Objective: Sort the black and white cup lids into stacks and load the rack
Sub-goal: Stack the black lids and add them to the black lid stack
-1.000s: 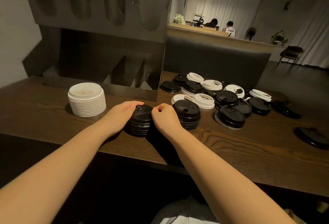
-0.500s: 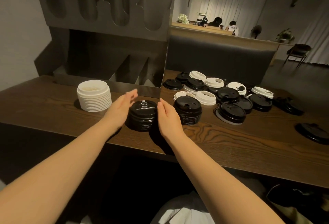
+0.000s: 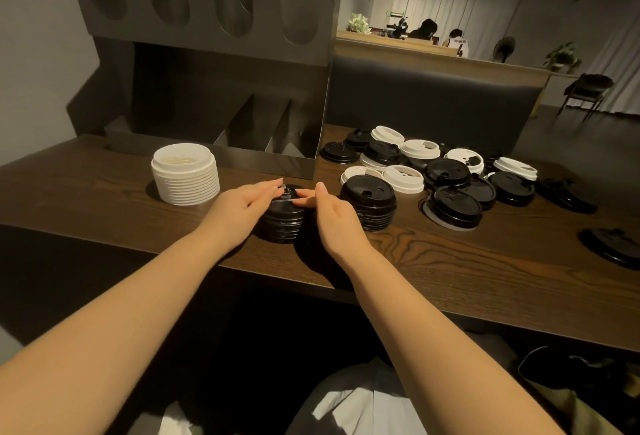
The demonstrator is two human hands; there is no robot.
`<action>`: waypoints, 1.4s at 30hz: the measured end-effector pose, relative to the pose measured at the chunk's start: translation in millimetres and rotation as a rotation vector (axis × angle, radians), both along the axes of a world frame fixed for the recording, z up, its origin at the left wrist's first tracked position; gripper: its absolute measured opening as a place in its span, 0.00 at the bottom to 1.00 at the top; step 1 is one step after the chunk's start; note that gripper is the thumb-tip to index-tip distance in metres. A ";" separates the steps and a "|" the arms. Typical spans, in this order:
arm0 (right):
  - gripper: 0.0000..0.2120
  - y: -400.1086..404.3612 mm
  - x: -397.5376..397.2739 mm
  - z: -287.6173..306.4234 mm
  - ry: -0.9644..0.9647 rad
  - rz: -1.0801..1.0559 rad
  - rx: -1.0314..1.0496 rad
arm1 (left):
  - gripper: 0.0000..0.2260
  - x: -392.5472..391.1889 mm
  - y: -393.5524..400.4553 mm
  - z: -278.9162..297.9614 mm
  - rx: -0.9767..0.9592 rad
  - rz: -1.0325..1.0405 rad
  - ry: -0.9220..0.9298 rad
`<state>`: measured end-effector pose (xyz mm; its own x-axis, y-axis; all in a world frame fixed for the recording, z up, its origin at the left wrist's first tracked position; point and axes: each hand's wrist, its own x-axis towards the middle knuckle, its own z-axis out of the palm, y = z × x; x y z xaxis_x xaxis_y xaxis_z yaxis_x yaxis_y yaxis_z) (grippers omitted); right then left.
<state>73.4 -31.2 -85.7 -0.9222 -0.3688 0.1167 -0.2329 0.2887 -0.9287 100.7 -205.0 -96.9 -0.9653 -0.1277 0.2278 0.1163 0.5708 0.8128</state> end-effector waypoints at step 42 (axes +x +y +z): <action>0.05 8.9 7.0 -0.7 0.011 0.018 -0.212 | 0.46 16.0 -3.7 8.4 -0.163 -0.225 -0.124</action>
<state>80.4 -22.3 -86.4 -0.9139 -0.3517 0.2029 -0.2463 0.0829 -0.9656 116.7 -208.8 -88.5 -0.9870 0.1208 0.1062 0.1599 0.6659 0.7287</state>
